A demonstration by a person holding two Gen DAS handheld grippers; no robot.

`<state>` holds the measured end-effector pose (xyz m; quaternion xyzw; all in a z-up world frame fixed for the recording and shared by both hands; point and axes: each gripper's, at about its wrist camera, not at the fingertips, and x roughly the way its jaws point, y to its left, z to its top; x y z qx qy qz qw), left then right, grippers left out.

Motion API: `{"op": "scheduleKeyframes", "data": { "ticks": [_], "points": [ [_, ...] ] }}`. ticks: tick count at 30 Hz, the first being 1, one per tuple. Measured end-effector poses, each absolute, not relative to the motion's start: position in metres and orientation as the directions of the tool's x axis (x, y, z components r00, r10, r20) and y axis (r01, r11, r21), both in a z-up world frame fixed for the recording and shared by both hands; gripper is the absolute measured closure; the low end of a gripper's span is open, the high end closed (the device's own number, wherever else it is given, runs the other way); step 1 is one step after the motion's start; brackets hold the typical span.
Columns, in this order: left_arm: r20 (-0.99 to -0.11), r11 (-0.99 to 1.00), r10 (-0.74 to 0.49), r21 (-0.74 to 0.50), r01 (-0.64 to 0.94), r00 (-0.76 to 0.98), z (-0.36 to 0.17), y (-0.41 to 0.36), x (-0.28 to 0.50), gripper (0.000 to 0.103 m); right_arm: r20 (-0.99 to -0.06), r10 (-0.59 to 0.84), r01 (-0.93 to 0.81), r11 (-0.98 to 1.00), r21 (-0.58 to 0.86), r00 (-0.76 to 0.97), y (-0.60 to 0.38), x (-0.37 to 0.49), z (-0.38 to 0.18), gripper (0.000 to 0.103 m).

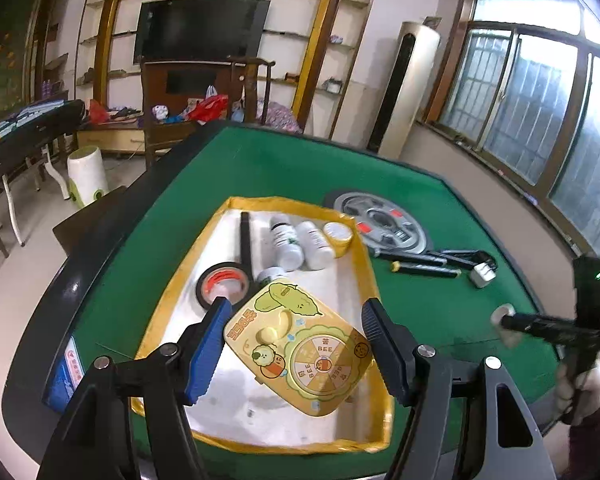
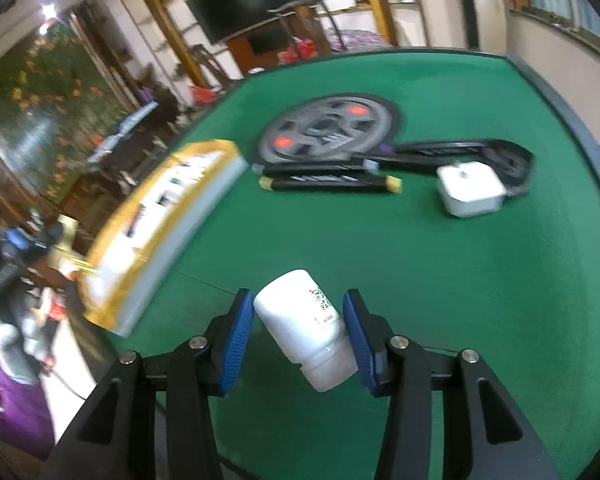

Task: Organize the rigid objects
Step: 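Carry the cartoon card and the white bottle toward the tray, then lower card and bottle into the tray and open both tools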

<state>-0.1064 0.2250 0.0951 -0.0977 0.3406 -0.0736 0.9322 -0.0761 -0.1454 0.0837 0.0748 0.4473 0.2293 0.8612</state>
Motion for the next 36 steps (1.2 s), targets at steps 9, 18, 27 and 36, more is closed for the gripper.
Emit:
{"op": "scheduleKeyframes", "data": {
  "ticks": [9, 18, 27, 36],
  "points": [
    [-0.726, 0.987, -0.15, -0.146, 0.063, 0.671, 0.062, 0.217, -0.058, 0.032, -0.649, 0.639, -0.406, 0.767, 0.497, 0.413, -0.064, -0.048, 0.115, 0.057],
    [-0.814, 0.997, -0.071, -0.08, 0.009, 0.577, 0.029, 0.232, -0.036, 0.031, -0.712, 0.616, -0.432, 0.773, 0.465, 0.336, 0.04, -0.004, 0.112, 0.057],
    [-0.773, 0.971, -0.186, -0.238, -0.005, 0.606, 0.037, 0.256, -0.043, 0.031, -0.833, 0.458, -0.407, 0.856, 0.319, 0.311, 0.099, 0.029, 0.069, 0.057],
    [-0.69, 0.934, -0.244, -0.357, -0.027, 0.681, 0.06, 0.27, -0.069, 0.028, -0.807, 0.44, -0.405, 0.871, 0.278, 0.393, 0.092, 0.022, 0.074, 0.048]
  ]
}}
